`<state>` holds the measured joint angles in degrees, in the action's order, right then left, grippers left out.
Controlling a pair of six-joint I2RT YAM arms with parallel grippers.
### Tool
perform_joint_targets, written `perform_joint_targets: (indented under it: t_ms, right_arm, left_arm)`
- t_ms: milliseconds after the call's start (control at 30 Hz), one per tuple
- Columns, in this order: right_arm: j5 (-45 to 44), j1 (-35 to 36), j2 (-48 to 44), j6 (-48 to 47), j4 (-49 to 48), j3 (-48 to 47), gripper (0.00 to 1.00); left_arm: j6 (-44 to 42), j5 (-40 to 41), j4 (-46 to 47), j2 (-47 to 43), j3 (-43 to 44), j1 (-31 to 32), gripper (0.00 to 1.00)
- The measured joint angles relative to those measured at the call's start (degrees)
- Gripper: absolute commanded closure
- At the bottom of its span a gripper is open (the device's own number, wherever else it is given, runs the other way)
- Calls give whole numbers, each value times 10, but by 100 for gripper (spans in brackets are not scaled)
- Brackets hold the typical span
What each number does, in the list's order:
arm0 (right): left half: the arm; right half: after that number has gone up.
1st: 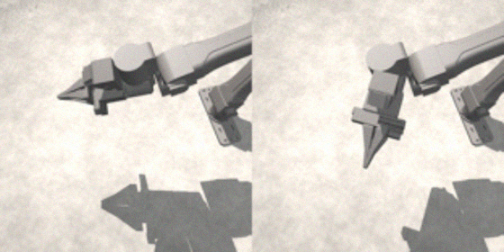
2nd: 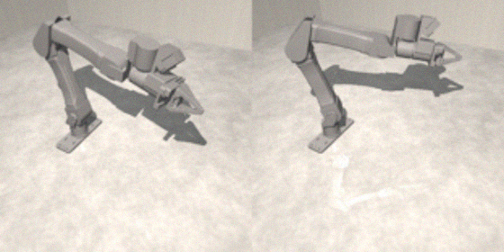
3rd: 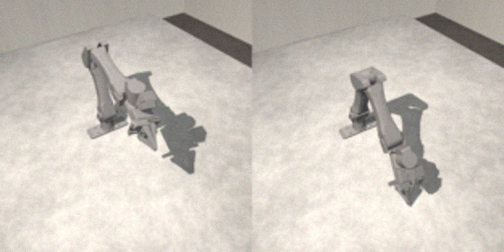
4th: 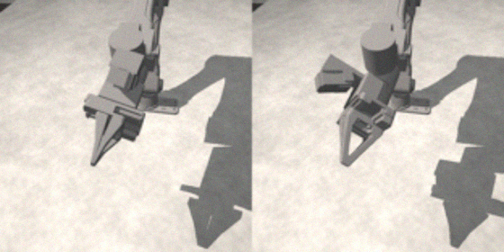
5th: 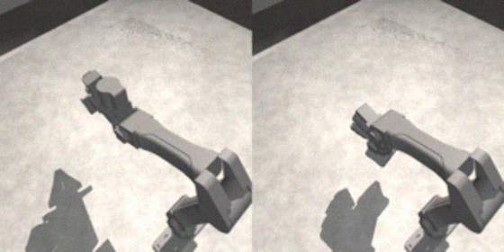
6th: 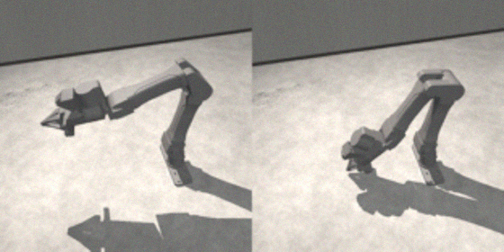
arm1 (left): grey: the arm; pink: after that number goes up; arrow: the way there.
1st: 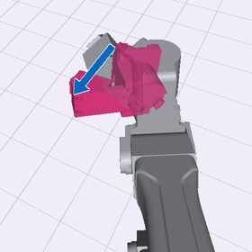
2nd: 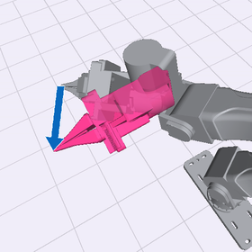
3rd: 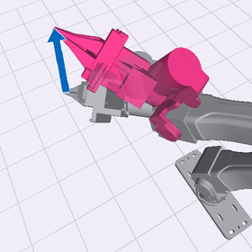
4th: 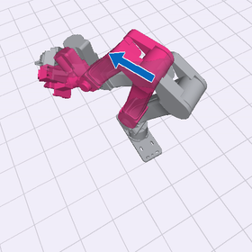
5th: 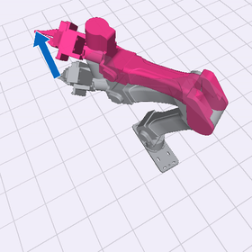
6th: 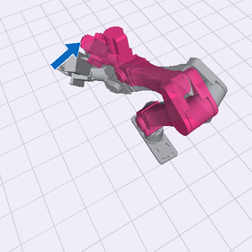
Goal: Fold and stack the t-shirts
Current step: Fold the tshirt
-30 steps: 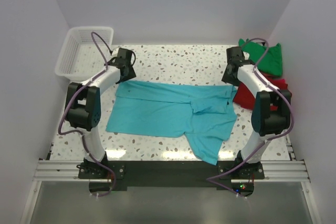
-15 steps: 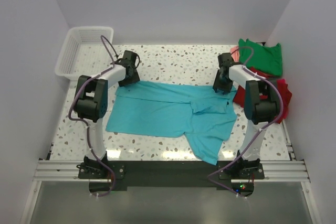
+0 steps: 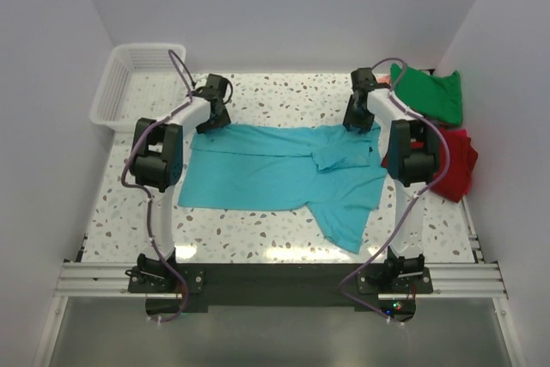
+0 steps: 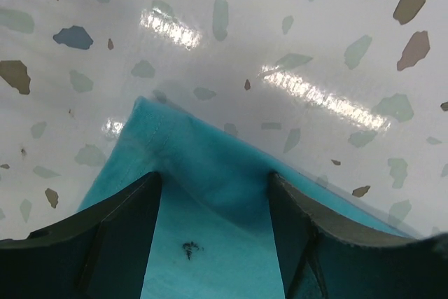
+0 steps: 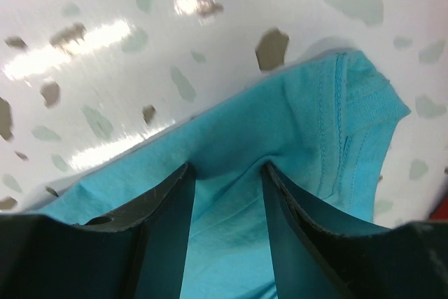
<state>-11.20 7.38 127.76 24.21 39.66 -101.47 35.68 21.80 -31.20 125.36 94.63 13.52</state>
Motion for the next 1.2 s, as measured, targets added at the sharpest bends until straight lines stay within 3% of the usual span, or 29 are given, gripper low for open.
perform_joint_targets:
  t_ms: [400,600,833,1200]
  right_arm:
    - [-23,0,133,-11,24,-224,53]
    - [-21,0,130,-28,-11,-218,53]
    - [-10,0,59,-53,-59,-154,52]
    - [-11,0,-65,-62,-71,-106,53]
  left_arm:
    - [11,18,-22,103,162,-5,32]
    - [-6,13,2,111,170,-8,31]
    - [-38,-10,84,43,61,-8,30]
    - [-44,-37,118,-35,9,-6,30]
